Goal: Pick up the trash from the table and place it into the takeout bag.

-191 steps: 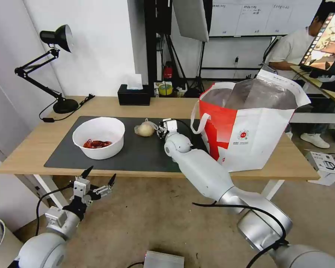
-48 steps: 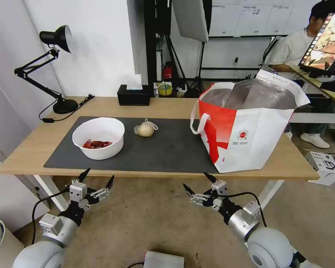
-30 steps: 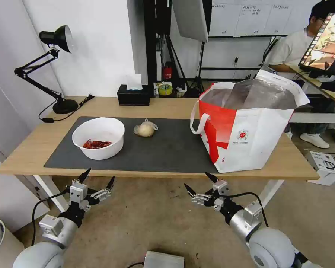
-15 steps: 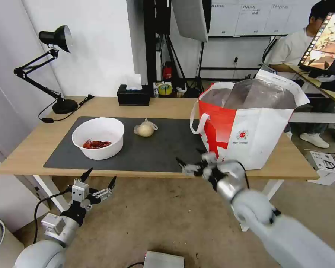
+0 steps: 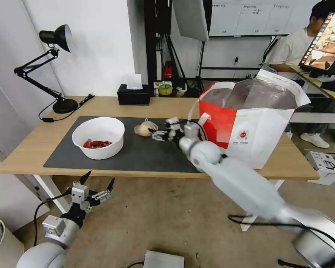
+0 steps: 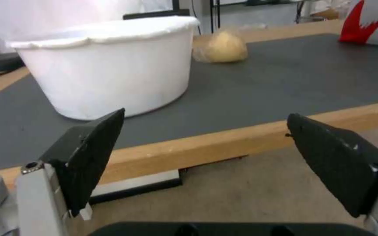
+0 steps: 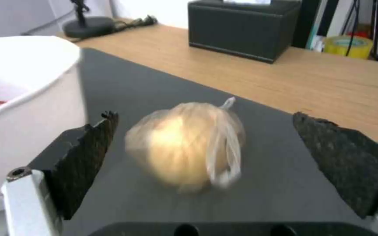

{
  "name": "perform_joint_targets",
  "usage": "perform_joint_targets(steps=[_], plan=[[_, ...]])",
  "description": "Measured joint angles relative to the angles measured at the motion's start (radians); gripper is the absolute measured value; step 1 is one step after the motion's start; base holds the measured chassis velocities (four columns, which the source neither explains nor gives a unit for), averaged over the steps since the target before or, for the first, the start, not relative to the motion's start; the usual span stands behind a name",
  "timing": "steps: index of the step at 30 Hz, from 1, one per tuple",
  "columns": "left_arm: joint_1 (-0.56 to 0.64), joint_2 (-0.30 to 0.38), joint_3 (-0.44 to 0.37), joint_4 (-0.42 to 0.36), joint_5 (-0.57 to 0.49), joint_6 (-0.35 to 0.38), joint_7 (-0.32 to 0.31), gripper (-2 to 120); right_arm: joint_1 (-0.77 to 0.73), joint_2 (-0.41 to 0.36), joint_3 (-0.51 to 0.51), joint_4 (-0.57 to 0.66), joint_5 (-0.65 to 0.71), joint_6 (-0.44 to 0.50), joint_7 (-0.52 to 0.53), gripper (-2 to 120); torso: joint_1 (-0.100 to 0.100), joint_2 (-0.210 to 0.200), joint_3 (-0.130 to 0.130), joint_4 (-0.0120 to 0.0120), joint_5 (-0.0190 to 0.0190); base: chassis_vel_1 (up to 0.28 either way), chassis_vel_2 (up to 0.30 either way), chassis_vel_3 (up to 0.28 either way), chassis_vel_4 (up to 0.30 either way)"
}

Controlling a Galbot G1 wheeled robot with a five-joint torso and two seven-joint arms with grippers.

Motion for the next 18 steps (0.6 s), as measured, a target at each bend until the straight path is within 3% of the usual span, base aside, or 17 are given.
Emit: perform_joint_targets(steps=[7, 18], plan=[[0.001, -0.002, 0.002, 0.001, 0.004, 0.001, 0.000, 100, 0.096, 0.164, -0.013, -0.233, -0.025, -0.028, -0.031, 100, 0.000, 0.000, 0.000, 0.0002, 0.0000, 0.000, 0.000, 0.000, 0.000], [0.009, -0.003, -0.009, -0.001, 0.004, -0.005, 0.001, 100, 0.150, 0.283, 0.001, -0.435, -0.113, -0.073, -0.063, 100, 0.000, 0.000, 0.000, 0.0000, 0.0001, 0.000, 0.000, 0.000, 0.000]])
